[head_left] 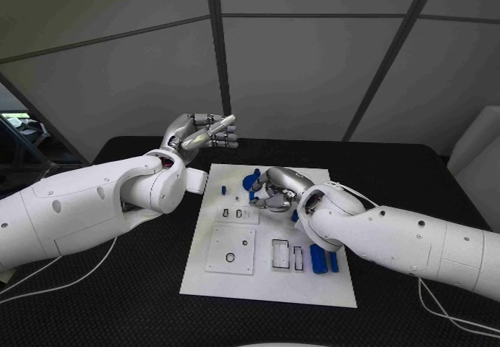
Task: Assemble the parts on the task board
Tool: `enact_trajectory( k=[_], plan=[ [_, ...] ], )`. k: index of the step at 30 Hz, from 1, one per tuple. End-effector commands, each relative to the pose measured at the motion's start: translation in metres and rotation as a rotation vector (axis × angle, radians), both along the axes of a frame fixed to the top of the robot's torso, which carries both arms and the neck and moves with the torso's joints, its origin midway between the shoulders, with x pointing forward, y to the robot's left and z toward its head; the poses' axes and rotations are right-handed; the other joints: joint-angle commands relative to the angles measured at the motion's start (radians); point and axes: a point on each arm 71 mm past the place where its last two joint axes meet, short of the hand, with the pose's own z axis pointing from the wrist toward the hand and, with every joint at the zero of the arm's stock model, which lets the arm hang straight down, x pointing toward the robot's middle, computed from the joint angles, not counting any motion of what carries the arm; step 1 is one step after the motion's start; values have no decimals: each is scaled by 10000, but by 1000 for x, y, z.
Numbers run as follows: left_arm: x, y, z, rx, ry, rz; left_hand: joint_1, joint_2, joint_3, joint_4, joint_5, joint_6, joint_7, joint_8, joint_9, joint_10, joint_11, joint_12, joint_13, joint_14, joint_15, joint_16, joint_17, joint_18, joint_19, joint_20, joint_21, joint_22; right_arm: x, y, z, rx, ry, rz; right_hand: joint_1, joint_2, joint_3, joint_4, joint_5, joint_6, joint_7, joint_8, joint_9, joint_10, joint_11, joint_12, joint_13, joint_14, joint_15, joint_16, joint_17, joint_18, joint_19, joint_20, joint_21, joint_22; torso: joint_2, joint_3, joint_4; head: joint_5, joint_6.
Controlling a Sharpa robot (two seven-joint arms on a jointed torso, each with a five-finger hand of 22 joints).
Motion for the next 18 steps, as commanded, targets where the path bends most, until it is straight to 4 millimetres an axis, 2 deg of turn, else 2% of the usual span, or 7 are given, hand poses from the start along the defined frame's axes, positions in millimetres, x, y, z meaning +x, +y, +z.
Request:
enact_trajectory(
  k=[1, 5, 12, 18],
  plan=[
    [1, 0, 1, 9, -85, -39, 86, 44, -1, -81, -4, -48, 0, -60, -11, -83, -4, -66, -17, 52, 9, -50, 9, 30, 68, 30, -67, -16, -1, 3, -2, -614, -235, 120, -47, 30, 54, 5, -43, -15, 17, 47, -9, -17, -41, -8, 616, 730, -55, -1, 1286, 14, 42, -7, 37, -18, 10, 7, 2, 66, -19],
    [1, 0, 1, 8, -85, -41, 86, 44, -1, -81, -4, -48, 0, -60, -11, -83, -4, -66, -17, 52, 9, -50, 9, 30, 68, 30, -67, -16, -2, 8, -4, -825, -286, 163, -56, 24, 58, 4, -38, -26, 23, 39, -13, -20, -36, -12, 613, 728, -52, -5, 1277, 17, 30, -6, 28, -38, 9, -4, -18, 180, -78],
    [1, -1, 1, 3, -78, -62, 86, 44, -1, -81, -4, -48, 0, -60, -11, -83, -4, -66, -17, 52, 9, -50, 9, 30, 68, 30, -67, -16, -4, 14, -7, -1006, -369, 267, -56, 24, 59, 4, -38, -26, 23, 39, -13, -20, -36, -12, 612, 728, -52, -5, 1276, 17, 30, -6, 27, -38, 20, -1, -23, 158, -111],
    [1, -1, 1, 3, -76, -65, 86, 44, -1, -81, -4, -48, 0, -60, -11, -83, -4, -66, -17, 52, 9, -50, 9, 30, 68, 30, -67, -16, -5, 17, -8, -1192, -367, 347, -71, 14, 70, 0, -17, -40, 30, 27, -18, -33, -28, -27, 598, 722, -46, -18, 1250, 21, 16, -3, 16, -60, 9, -9, -2, 160, -146]
  ],
)
